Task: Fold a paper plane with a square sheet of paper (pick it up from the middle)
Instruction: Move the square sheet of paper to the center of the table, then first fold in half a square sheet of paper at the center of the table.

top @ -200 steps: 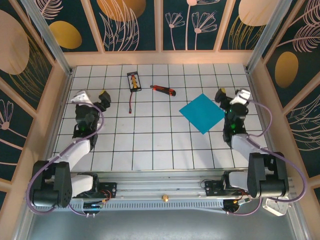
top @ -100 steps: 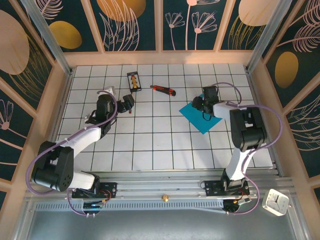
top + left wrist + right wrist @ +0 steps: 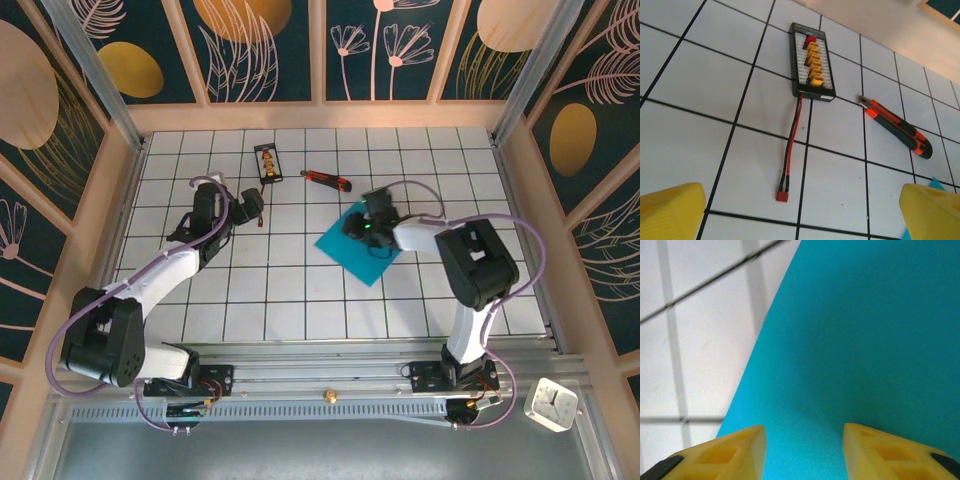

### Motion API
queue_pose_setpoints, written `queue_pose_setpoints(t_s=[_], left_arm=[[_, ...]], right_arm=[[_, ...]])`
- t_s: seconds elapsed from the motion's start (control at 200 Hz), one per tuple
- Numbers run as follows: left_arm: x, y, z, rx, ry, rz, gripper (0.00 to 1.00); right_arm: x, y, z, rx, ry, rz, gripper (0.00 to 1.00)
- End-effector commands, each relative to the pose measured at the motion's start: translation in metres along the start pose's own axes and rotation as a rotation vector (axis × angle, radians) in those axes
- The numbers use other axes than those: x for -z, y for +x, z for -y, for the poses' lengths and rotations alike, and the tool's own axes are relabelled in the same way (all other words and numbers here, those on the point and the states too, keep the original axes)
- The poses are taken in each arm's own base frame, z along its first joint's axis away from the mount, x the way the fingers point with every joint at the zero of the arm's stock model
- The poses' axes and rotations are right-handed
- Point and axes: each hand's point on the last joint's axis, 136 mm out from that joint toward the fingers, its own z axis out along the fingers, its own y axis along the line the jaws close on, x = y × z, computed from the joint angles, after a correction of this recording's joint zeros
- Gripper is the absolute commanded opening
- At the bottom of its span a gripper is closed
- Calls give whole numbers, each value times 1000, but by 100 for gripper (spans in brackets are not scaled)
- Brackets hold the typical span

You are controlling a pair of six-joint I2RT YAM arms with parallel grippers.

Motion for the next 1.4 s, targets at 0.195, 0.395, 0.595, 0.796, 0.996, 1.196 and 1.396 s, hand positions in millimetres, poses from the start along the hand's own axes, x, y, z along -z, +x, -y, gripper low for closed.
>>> queue_pose_setpoints(t_s=[0.195,0.395,0.595,0.796,0.996,1.196,1.396], left_arm=[[20,68,32,-36,50,-232,99],[16,149,59,-234,-3,-471,99],[10,163,38,-305,-139,-545,99],[-11,196,46,-407,-176,-686,99],[-23,199,41,-470,-234,-712,99],[-27,200,34,-498,-274,-716,99],[-32,224,28,-482,-255,-780,99]], right_arm=[[43,-10,-83,-99,-176,112,51],[109,-83,4,-26,-30,290,67],[131,-96,47,3,28,359,75],[122,-95,50,5,-8,340,79],[117,-90,56,1,-14,333,80],[114,-83,67,-24,-8,326,80],[110,-78,68,-48,-28,309,80]])
